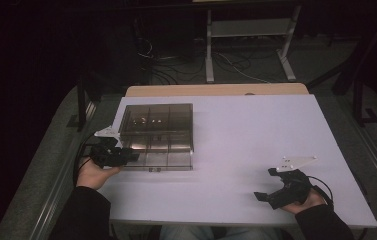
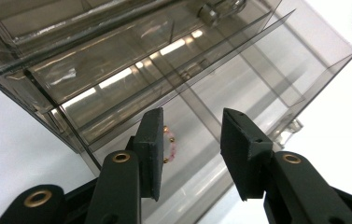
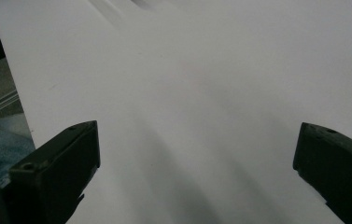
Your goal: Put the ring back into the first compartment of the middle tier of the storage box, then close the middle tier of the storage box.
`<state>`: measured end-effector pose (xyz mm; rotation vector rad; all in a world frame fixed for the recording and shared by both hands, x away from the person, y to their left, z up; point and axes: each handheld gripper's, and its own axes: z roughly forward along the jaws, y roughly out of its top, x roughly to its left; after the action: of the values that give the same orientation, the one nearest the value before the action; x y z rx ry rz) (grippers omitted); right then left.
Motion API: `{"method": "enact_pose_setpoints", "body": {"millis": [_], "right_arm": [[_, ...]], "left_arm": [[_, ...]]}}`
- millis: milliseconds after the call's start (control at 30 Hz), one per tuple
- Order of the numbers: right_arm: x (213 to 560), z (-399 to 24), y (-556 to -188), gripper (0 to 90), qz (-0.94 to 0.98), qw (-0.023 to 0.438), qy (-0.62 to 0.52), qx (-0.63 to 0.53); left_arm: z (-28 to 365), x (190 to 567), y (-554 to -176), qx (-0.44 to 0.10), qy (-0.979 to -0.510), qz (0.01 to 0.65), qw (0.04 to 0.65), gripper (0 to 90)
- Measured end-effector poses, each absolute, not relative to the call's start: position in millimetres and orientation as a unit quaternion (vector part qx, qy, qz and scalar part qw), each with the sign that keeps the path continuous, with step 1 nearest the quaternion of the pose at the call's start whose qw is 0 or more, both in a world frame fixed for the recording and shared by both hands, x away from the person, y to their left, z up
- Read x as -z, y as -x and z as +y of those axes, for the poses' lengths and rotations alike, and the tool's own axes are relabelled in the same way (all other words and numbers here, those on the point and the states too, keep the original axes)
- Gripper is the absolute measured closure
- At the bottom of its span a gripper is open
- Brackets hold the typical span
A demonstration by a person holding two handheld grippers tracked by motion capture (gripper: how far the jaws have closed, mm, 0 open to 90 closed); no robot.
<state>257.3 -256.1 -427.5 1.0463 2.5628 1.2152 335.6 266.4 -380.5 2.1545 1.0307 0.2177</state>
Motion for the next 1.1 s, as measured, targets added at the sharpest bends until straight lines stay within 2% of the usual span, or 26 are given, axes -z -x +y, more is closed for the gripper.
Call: {"method": "enact_pose_setpoints", "body": {"millis": [433, 1100], "right_arm": [[426.8, -256.7, -257.1, 0.0, 0.844, 0.06, -0.346, -0.405], [425.4, -257.0, -256.3, 0.0, 0.843, 0.062, -0.347, -0.407]], "left_arm": [[262.9, 372.6, -316.1, -0.101, -0.81, 0.402, 0.415, 54.4], [242.7, 370.9, -294.7, -0.094, -0.804, 0.383, 0.445, 53.6]]}}
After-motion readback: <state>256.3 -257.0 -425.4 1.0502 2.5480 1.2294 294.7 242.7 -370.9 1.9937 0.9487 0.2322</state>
